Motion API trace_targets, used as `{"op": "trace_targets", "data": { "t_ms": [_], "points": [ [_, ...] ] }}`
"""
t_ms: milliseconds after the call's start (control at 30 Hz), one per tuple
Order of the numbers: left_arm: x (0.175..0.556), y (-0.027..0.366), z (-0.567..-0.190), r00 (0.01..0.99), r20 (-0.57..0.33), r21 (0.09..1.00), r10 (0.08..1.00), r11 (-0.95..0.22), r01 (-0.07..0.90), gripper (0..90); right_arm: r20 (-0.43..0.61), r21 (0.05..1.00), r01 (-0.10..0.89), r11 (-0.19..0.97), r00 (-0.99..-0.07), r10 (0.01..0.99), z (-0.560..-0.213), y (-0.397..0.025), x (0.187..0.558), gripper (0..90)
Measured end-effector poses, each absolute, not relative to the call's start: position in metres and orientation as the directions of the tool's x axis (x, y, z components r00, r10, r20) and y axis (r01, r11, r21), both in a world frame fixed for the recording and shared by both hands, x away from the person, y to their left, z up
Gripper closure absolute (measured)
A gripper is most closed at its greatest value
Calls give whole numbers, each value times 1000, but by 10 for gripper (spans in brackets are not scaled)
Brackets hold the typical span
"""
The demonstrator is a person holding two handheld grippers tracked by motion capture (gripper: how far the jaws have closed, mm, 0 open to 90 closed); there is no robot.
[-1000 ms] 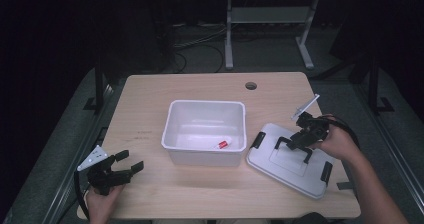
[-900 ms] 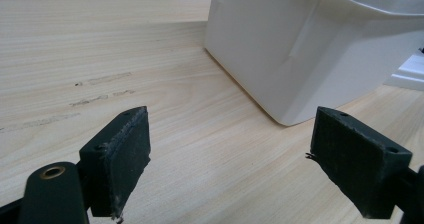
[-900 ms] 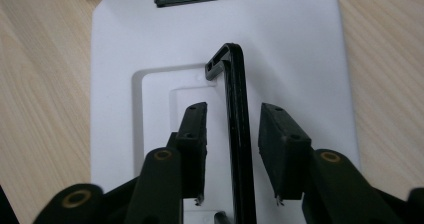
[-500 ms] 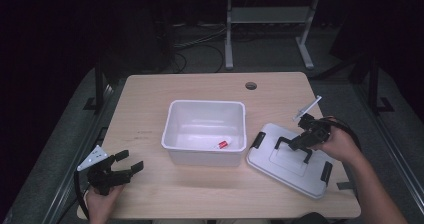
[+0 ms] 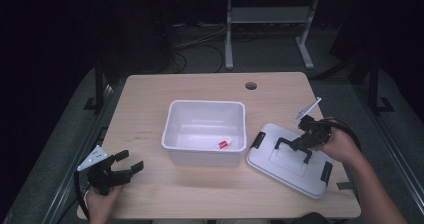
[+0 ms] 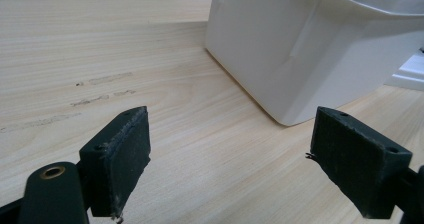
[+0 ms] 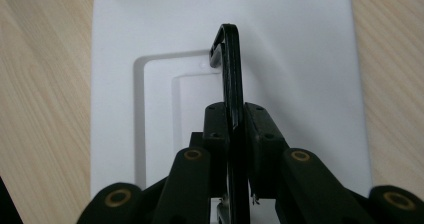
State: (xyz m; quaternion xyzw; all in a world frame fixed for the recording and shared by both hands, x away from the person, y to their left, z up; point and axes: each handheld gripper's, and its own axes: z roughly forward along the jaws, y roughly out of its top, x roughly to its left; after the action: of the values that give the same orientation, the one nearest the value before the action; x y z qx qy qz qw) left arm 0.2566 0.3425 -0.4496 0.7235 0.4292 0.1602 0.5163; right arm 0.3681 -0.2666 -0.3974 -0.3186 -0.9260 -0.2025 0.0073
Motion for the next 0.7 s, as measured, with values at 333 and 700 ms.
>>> {"op": "trace_targets", "data": {
  "t_ms": [333,700],
  "points": [
    [257,342,-449,581,-209,885,787,-100,454,153,137,367,561,742,-822,553,-396,-265,367,832],
    [256,342,-449,581,-209,885,787,-100,454,153,136,375,545,750,-832,537,-396,-265,366,841]
  ]
}}
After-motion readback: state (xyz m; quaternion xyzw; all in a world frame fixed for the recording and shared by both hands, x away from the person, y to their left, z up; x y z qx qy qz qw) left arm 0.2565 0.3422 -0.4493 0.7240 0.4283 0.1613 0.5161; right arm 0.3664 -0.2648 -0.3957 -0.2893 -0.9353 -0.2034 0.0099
